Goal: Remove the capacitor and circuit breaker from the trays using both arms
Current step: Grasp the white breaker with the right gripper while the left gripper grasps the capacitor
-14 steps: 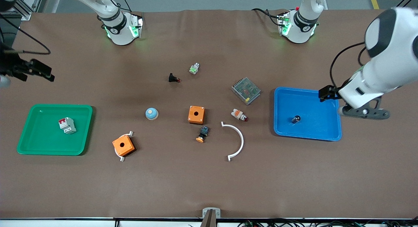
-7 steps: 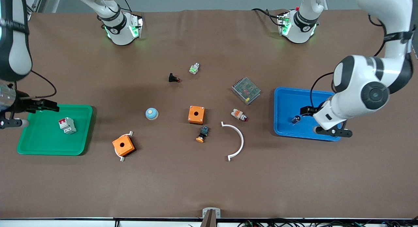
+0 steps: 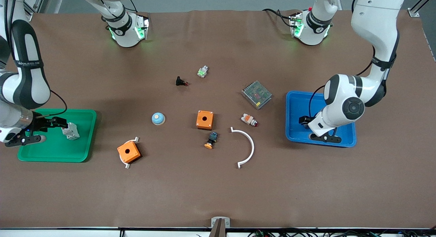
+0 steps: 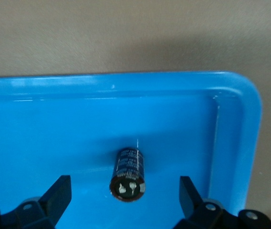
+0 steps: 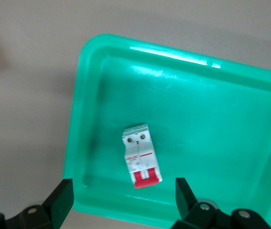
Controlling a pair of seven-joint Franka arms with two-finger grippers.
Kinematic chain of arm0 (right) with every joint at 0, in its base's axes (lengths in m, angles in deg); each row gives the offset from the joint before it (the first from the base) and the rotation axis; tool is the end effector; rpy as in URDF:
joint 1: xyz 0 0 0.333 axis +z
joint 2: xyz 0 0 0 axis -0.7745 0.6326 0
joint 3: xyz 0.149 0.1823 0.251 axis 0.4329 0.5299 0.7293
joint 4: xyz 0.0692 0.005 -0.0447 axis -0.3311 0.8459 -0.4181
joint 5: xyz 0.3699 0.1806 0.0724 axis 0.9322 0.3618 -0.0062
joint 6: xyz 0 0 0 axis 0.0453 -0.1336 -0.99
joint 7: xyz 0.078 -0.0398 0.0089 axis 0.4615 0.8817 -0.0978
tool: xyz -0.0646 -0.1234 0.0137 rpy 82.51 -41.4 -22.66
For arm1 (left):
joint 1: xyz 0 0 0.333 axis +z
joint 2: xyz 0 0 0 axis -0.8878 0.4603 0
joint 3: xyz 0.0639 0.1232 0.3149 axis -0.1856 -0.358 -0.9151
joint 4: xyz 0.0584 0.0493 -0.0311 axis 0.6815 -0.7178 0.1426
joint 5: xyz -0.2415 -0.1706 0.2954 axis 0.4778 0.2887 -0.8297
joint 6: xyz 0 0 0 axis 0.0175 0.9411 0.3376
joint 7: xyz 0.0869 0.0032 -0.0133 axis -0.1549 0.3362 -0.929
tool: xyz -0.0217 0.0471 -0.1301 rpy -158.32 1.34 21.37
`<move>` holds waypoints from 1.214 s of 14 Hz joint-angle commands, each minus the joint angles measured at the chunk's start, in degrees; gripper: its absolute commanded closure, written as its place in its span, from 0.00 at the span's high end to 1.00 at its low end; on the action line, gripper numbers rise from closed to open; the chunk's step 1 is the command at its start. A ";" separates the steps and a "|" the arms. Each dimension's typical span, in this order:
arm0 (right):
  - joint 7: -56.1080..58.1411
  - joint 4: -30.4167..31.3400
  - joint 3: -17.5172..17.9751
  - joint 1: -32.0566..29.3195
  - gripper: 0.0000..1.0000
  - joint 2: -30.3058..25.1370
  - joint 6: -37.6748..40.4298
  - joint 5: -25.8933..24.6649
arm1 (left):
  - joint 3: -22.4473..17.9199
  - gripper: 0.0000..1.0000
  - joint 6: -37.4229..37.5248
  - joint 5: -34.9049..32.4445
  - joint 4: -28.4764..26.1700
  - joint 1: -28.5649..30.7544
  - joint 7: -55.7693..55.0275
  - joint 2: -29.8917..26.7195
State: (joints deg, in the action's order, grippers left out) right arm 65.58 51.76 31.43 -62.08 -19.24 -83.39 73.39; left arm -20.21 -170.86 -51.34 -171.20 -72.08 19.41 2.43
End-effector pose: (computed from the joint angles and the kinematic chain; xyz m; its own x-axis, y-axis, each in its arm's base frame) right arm 0.6305 -0.1959 0.2721 0.9717 0.2184 -0.0906 0.2191 -0.9757 -0.0012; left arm 0.6003 -0.1061 0.1819 0.9784 -0.1432 -0.1492 -0.1436 -0.9896 0.0081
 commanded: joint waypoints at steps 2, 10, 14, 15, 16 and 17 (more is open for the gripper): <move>5.00 0.01 0.97 -1.77 0.91 3.04 -2.72 -1.05 | 0.20 0.93 -0.90 0.47 -1.40 0.00 1.86 -0.46; 9.14 -0.61 0.97 -1.86 0.70 6.82 -6.59 -3.34 | 0.20 0.12 -0.28 0.47 -1.23 0.00 1.86 -0.37; 10.37 -0.52 0.97 -1.86 0.50 7.44 -6.59 -3.43 | 1.42 0.00 1.03 0.99 4.90 -0.44 1.25 -0.63; 10.45 -0.61 0.88 -1.78 0.42 7.35 -6.59 -3.43 | 2.57 0.00 3.04 1.17 8.14 -0.35 0.81 -0.37; 11.15 -0.69 0.97 -1.60 0.31 7.27 -6.50 -3.43 | 2.84 0.00 5.58 1.95 11.83 -0.61 0.20 0.50; 11.42 -0.78 0.97 -1.34 0.18 6.74 -5.89 -3.43 | 3.19 0.00 7.70 2.92 15.61 -1.40 -0.77 1.73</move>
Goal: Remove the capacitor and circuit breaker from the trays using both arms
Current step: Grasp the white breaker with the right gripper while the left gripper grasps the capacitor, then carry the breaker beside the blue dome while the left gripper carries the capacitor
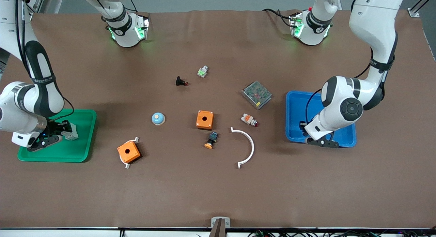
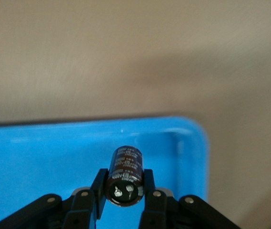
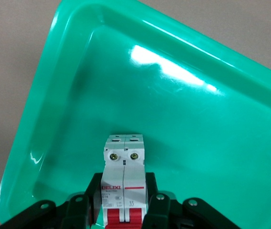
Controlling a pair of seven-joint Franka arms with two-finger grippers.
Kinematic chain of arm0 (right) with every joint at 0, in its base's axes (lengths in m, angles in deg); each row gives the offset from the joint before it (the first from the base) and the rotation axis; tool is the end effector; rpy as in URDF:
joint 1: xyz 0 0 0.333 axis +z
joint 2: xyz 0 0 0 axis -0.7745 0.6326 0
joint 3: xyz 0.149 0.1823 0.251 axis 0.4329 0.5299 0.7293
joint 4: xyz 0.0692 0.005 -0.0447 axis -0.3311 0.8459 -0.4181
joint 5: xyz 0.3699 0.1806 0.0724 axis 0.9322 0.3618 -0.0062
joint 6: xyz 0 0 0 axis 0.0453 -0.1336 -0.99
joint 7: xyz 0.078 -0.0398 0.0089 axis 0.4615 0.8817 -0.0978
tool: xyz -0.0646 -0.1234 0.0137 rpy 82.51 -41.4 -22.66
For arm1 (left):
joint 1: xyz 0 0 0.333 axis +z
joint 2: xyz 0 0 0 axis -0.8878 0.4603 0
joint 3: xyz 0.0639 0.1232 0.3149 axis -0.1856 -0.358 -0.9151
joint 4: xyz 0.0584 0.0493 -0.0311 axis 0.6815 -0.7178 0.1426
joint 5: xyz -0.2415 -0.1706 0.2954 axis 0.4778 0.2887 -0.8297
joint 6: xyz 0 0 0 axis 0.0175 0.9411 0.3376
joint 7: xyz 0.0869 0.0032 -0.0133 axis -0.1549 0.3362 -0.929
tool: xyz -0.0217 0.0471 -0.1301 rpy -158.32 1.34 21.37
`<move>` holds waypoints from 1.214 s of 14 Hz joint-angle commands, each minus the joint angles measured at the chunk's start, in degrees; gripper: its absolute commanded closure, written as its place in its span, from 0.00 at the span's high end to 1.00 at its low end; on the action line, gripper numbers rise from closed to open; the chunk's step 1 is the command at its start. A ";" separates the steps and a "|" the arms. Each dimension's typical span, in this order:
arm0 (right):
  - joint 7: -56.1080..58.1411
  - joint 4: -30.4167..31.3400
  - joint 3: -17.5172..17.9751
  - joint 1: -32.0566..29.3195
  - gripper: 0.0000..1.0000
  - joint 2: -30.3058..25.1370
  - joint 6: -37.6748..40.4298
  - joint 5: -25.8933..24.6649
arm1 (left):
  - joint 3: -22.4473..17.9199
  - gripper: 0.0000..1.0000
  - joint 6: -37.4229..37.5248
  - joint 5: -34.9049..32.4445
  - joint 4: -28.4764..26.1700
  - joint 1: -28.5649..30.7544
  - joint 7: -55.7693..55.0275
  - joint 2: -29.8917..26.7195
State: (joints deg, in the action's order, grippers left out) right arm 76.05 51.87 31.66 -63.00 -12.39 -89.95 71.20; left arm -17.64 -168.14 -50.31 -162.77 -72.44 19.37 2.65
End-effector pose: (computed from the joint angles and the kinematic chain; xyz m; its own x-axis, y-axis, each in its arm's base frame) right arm 0.6317 -0.2074 0.2011 0.9055 0.4074 -0.1184 0.4107 -0.9117 0.0043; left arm 0.6438 -0.1476 0.2366 0.9822 -0.1795 -0.0546 -0.1772 -0.9832 0.0442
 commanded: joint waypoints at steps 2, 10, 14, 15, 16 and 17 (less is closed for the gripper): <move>-0.19 -1.68 0.91 0.38 0.04 -2.12 2.33 -1.16 | 0.71 0.00 9.03 3.12 14.91 -3.68 -5.19 4.14; -23.36 -17.42 1.35 12.40 0.01 -5.29 29.41 0.50 | 0.71 0.00 8.78 6.55 35.75 -16.95 -30.23 18.72; -42.77 -17.33 1.35 22.06 0.01 -5.29 29.16 3.93 | 0.63 0.00 0.19 6.64 37.53 -20.73 -34.29 24.17; -47.08 -17.42 1.26 24.18 0.01 -5.12 28.80 5.85 | -0.07 0.00 -2.27 6.55 38.75 -22.22 -35.70 26.02; -50.35 -17.42 1.26 26.03 0.01 -4.94 28.28 8.05 | -1.12 0.00 -2.56 6.55 39.98 -23.37 -36.58 27.60; -53.51 -17.42 1.26 28.05 0.01 -4.59 26.71 9.81 | -2.52 0.00 -2.65 6.55 40.26 -24.77 -36.85 28.31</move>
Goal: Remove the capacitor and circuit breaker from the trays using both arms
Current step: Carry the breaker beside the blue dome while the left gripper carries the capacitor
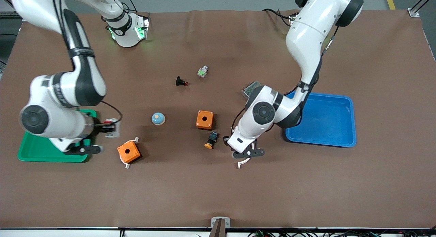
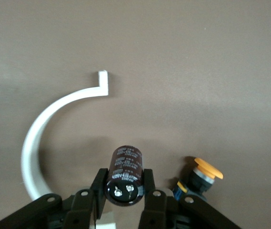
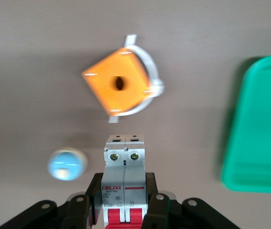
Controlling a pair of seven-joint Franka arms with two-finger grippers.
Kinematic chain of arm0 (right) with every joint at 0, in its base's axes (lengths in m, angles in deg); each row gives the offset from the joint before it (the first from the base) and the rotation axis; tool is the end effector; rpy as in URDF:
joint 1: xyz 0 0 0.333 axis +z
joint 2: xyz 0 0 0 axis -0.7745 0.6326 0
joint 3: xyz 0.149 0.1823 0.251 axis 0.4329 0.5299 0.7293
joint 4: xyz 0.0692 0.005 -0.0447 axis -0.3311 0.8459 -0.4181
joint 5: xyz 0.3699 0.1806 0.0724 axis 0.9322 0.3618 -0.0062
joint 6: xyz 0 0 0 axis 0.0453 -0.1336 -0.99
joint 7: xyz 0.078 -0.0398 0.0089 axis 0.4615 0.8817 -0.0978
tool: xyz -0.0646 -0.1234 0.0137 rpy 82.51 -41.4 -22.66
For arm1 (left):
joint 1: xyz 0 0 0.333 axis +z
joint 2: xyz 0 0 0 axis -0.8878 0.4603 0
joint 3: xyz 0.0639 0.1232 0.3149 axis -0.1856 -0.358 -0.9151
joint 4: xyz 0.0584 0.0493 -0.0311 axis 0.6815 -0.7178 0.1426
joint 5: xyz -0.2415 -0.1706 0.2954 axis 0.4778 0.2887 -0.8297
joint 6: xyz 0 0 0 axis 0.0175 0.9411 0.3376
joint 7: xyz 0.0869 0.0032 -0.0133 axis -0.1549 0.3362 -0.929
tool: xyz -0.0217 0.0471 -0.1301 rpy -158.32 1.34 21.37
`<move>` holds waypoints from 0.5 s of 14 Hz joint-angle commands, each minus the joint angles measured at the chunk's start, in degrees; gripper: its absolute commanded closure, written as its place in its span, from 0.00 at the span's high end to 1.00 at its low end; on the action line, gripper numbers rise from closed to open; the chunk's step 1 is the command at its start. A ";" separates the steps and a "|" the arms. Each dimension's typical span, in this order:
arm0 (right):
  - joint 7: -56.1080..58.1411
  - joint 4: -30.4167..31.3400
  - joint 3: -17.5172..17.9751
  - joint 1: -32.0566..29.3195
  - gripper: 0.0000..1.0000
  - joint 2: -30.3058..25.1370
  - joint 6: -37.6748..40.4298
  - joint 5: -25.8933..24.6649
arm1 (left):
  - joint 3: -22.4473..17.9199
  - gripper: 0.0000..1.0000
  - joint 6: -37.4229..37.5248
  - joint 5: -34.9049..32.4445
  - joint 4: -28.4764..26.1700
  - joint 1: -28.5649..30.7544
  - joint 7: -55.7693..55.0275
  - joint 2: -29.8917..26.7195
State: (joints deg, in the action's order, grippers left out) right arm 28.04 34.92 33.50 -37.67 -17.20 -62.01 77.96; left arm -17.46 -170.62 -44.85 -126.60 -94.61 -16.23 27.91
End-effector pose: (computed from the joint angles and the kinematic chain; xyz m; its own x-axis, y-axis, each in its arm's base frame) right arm 0.6800 0.1219 0.3565 0.9802 0.0000 -0.1979 -0.0029 -0.9999 -0.0143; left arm 0.6753 -0.4689 0.2079 0.9897 0.1346 0.0482 0.1208 -0.9676 0.2219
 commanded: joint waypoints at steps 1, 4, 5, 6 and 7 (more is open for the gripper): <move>-9.27 -0.47 -0.67 5.17 0.01 1.09 -3.77 3.50 | -3.85 0.00 -0.34 1.10 4.10 -3.66 -1.25 3.15; -18.34 -0.47 -0.58 9.93 0.01 5.04 -9.22 3.68 | -4.39 0.10 -1.39 1.10 4.01 -4.37 -2.39 3.76; -20.19 -0.29 -0.58 11.25 0.01 6.53 -10.98 3.68 | -4.39 0.21 -2.27 1.10 3.92 -4.46 -2.40 3.94; -21.34 -0.38 -0.58 12.13 0.01 7.94 -11.61 4.12 | -4.39 0.41 -2.89 1.10 3.83 -4.38 -2.40 4.03; -21.87 -0.38 -0.58 12.49 0.01 9.43 -12.48 5.52 | -4.39 0.58 -4.46 1.10 3.57 -4.55 -2.57 4.12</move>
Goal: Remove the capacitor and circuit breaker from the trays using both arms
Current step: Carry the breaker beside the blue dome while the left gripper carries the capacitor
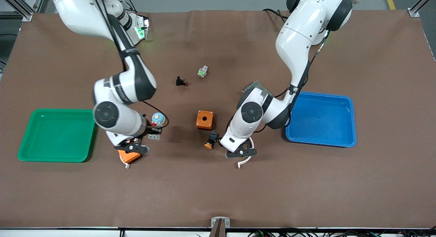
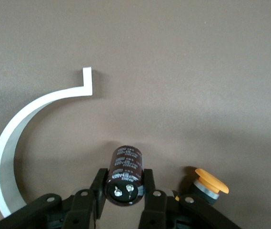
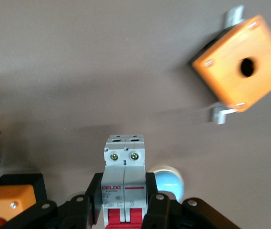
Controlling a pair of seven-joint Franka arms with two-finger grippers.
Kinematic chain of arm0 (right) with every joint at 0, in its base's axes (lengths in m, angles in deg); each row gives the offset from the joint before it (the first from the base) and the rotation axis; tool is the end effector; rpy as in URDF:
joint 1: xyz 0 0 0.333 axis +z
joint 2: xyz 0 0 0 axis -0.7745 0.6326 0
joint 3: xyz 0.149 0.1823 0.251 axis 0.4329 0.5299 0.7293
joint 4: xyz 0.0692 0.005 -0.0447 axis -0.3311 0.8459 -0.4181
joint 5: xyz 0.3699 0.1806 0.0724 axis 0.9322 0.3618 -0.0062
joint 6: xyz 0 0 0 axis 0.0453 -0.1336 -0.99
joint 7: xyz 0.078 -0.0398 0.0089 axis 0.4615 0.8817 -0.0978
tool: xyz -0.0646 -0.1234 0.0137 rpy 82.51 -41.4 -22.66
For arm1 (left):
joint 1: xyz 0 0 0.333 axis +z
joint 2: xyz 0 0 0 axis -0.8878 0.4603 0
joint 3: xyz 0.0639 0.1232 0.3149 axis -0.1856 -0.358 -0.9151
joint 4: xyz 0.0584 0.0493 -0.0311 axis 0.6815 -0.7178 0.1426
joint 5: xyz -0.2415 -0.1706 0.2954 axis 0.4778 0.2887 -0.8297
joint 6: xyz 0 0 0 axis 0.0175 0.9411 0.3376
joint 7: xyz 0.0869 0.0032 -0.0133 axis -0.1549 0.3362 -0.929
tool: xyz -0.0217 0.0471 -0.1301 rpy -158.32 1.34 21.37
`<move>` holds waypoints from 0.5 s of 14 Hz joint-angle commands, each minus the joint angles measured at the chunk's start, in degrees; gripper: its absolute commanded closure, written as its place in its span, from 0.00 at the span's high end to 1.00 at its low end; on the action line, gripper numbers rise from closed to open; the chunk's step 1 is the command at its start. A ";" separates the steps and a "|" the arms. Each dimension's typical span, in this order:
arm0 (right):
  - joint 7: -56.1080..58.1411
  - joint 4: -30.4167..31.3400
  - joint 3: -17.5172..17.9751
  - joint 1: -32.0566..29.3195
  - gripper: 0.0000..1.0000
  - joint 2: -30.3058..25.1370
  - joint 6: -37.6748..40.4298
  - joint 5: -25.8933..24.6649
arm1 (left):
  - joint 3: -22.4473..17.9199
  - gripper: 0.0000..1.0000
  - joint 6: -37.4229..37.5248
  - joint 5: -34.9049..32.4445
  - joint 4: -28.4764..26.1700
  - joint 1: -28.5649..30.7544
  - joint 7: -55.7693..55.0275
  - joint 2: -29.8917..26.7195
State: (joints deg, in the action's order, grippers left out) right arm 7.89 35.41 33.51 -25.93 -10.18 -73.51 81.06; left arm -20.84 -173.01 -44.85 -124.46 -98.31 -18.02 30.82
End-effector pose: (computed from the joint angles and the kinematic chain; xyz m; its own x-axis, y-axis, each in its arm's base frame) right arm 0.6646 0.2702 0.2794 0.9732 -0.1777 -0.1461 -0.1805 -0.9835 -0.0064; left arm 0.6725 -0.4871 0.1884 0.9856 0.1402 0.0946 0.1184 -0.9714 0.2060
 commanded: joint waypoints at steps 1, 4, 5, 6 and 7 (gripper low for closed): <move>-1.72 -0.87 -0.58 1.36 0.02 3.47 -2.74 3.48 | -0.92 0.68 -3.21 1.09 1.25 -1.11 -1.30 1.30; -1.72 -0.79 -0.67 2.95 0.04 5.06 -3.90 3.49 | -1.01 0.71 -3.31 0.92 1.25 -1.55 -2.72 1.30; -1.72 -0.79 -0.67 2.95 0.12 5.06 -3.99 3.49 | -1.01 0.71 -2.96 0.74 1.25 -1.46 -2.72 0.78; -1.64 -0.79 -0.67 3.30 0.20 5.15 -3.99 3.40 | -1.10 0.71 -2.35 0.57 1.25 -1.29 -2.89 -0.45; -1.64 -0.70 -0.67 3.91 0.21 5.24 -4.07 3.05 | -1.19 0.71 -0.34 0.57 1.08 -0.94 -3.67 -2.20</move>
State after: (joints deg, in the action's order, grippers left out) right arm 6.86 35.33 33.44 -23.21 -4.77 -77.95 83.34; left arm -21.01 -175.81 -44.84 -123.72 -99.13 -20.31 31.25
